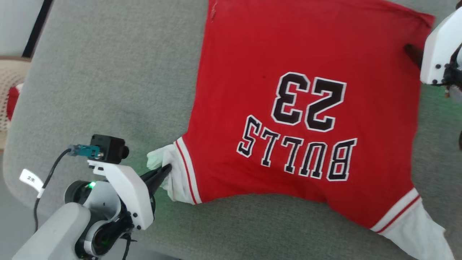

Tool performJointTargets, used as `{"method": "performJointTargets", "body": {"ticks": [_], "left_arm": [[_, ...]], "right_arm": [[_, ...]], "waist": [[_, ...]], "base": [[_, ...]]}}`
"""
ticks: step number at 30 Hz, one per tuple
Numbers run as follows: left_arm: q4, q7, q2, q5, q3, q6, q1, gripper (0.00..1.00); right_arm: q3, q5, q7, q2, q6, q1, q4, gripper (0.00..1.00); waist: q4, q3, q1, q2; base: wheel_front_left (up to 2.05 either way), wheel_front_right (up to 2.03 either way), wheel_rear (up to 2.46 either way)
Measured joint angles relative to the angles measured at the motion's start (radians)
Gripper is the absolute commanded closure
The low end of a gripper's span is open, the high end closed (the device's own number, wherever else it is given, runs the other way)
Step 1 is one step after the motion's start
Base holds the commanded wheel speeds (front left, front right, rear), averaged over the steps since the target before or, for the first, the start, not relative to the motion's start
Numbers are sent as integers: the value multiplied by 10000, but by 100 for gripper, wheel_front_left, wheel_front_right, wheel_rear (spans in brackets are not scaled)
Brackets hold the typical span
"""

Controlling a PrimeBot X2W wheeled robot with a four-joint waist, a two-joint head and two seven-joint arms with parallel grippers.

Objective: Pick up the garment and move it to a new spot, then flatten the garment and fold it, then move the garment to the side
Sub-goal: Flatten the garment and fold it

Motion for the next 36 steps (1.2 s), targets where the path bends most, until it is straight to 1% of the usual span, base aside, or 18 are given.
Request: {"method": "performJointTargets", "body": {"ticks": [4, 8, 9, 10, 14, 16, 19, 21, 26, 28, 30, 33, 36], "left_arm": [[332, -56, -272, 31, -142, -251, -304, 100], [629, -84, -474, 38, -207, -410, -473, 100], [702, -86, -491, 38, -226, -424, -494, 100], [767, -86, -504, 38, -242, -439, -522, 100], [991, -121, -546, 25, -253, -523, -533, 100], [1089, -161, -531, -40, -230, -556, -524, 100], [1223, -167, -430, -94, -130, -535, -486, 100], [1266, -198, -263, -105, -48, -506, -391, 100], [1220, -253, 259, -155, 236, -301, -94, 100], [1131, -267, 443, -232, 359, -194, 93, 100], [1009, -297, 623, -284, 487, -71, 276, 100], [790, -339, 888, -351, 658, 113, 578, 100], [562, -337, 1108, -393, 786, 288, 826, 100]], "right_arm": [[48, -132, 729, -115, 0, -779, 1183, 0], [198, -178, 1889, -267, -6, -1442, 2075, 0], [384, -199, 2180, -324, -6, -1547, 2165, 60], [504, -221, 2314, -359, -15, -1596, 2205, 100], [775, -184, 2295, -435, 2, -1513, 2274, 100], [980, -125, 2107, -456, 2, -1385, 2171, 100], [1279, 403, 1908, -489, 2, -980, 1739, 100], [1496, 876, 1883, -539, 2, -622, 1346, 100], [2316, 2100, 2140, -869, 2, 613, -360, 100], [2389, 2709, 2349, -1024, 2, 1244, -1097, 100], [2500, 3087, 2619, -1243, 2, 1900, -1910, 100], [2389, 3509, 2993, -1475, 2, 2916, -3191, 100], [2025, 3779, 3386, -1515, 2, 4015, -4525, 100]], "waist": [[382, 247, 0, 0], [663, 369, 0, 1], [695, 369, 0, 1], [707, 351, 0, 0], [640, 220, 0, 1], [552, 118, 0, 0], [334, -63, 0, 1], [140, -203, 1, 0], [-446, -606, 0, 0], [-701, -778, 0, 0], [-957, -949, 0, 0], [-1350, -1185, 0, 0], [-1713, -1405, 0, 0]], "base": [[0, 0, 0], [0, 0, 0], [0, 0, 0], [0, 0, 0], [0, 0, 0], [0, 0, 0], [0, 0, 0], [0, 0, 0], [0, 0, 0], [0, 0, 0], [0, 0, 0], [0, 0, 0], [0, 0, 0]]}}
